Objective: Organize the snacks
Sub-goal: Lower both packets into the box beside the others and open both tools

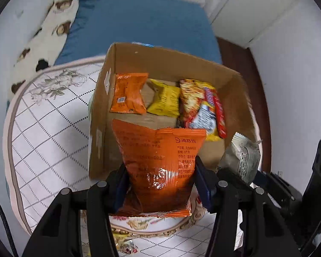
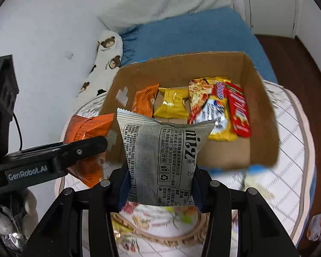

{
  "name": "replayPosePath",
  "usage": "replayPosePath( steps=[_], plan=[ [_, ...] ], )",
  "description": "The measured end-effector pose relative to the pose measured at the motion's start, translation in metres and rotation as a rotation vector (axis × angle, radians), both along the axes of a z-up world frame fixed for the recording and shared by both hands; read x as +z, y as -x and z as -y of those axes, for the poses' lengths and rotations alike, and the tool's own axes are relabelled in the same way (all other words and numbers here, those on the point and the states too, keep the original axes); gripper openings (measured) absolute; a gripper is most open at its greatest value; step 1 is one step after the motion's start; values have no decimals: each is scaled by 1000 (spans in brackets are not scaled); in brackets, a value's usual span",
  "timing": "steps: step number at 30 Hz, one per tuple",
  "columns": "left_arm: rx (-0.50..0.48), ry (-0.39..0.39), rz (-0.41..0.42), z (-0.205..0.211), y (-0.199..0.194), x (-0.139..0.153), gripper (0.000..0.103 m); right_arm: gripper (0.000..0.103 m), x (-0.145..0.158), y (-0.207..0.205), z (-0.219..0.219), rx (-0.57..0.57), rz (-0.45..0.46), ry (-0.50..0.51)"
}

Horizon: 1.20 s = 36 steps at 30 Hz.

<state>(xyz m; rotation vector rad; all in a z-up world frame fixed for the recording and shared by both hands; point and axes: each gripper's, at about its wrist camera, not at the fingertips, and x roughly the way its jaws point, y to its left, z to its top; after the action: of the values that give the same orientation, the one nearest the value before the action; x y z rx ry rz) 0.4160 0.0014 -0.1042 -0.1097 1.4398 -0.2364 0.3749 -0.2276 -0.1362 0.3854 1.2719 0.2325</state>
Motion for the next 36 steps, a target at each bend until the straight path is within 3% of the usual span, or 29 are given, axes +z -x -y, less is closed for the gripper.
replayPosePath(
  steps=[3,11,13,15,16,18,29,36],
  plan=[
    [15,-35,-65,0,-25,-22,53,50,-26,-27,-5,11,-64,4],
    [38,-76,-185,-5,-46,-72,53,51,-79,-39,-21,31,-168,-14],
    [50,-72,-206,-8,-47,-81,54,58,-89,-42,-23,38,-215,-21],
    [56,-50,-226,-11,-46,-88,58,82,-96,-44,-25,58,-228,-10],
    [50,-46,-225,-12,-45,-90,60,83,-98,-45,-26,63,-229,1],
    [28,-79,-198,-10,-43,-89,74,83,-102,-46,-25,69,-241,11],
    [32,-109,-101,-13,-28,-64,74,83,-87,-32,-6,30,-209,89],
    [28,-139,20,-13,-3,-38,74,83,-63,-14,12,-10,-154,138]
  ],
)
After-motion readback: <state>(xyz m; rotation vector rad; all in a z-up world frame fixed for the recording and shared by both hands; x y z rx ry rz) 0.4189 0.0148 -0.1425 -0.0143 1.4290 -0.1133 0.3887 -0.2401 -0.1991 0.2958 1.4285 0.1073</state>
